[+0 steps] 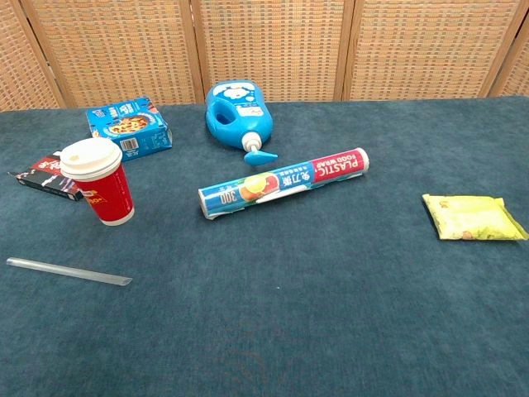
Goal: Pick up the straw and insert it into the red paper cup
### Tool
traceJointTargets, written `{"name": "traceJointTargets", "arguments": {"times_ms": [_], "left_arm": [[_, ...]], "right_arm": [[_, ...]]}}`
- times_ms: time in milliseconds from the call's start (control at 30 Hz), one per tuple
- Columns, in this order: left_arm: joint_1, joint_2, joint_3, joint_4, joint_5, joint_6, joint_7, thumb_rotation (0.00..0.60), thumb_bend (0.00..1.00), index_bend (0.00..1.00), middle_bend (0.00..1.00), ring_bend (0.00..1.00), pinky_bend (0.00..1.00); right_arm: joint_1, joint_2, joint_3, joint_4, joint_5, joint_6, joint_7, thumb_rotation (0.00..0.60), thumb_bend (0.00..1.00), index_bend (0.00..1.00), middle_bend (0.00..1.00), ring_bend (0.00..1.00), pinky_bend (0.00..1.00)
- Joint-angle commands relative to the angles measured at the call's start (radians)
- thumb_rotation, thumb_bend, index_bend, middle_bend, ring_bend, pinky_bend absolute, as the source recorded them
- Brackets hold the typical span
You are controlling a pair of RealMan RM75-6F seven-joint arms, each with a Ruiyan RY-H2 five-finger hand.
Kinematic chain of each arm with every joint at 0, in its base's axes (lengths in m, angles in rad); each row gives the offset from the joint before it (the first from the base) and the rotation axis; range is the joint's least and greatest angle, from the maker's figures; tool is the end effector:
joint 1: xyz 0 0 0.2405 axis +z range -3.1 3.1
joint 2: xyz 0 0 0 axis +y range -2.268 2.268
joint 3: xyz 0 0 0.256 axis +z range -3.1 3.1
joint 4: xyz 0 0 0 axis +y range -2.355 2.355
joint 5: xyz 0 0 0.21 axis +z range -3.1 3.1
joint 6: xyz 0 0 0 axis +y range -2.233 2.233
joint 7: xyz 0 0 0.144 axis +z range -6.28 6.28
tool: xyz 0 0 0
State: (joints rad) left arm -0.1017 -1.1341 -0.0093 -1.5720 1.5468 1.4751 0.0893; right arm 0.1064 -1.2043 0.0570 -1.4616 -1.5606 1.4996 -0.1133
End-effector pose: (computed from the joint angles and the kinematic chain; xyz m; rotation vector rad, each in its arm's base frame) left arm -0.3125 0.1780 0.1486 -1.4960 -0.8190 -0.8250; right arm -0.3196 -0.1909 0.1451 1.4767 -0.7110 0.8295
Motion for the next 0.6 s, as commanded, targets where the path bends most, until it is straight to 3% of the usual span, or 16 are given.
{"name": "traceJointTargets", "arguments": {"times_ms": [33,300,467,600], "left_arm": [[0.0,-0.001,0.0,0.001,-0.002,-0.001,0.0,0.6,0.14,0.0,0.0,0.0,0.0],[-0.007,0.002,0.005,0.004,0.004,-0.016,-0.013,0.6,0.14,0.0,0.0,0.0,0.0],[-0.044,-0.004,0.012,0.02,-0.001,-0.092,-0.042,0.6,0.14,0.01,0.0,0.0,0.0],[-0.084,-0.008,0.01,0.039,-0.024,-0.176,-0.081,0.6,0.14,0.21,0.0,0.0,0.0]], "right_arm": [[0.0,0.001,0.0,0.001,-0.001,0.002,0.003,0.6,0.0,0.0,0.0,0.0,0.0],[0.001,0.003,0.0,0.0,0.003,-0.003,0.005,0.6,0.0,0.0,0.0,0.0,0.0],[-0.002,0.007,0.004,-0.004,0.01,0.003,0.01,0.6,0.0,0.0,0.0,0.0,0.0],[-0.001,0.01,0.008,-0.003,0.02,-0.003,0.017,0.6,0.0,0.0,0.0,0.0,0.0]]}}
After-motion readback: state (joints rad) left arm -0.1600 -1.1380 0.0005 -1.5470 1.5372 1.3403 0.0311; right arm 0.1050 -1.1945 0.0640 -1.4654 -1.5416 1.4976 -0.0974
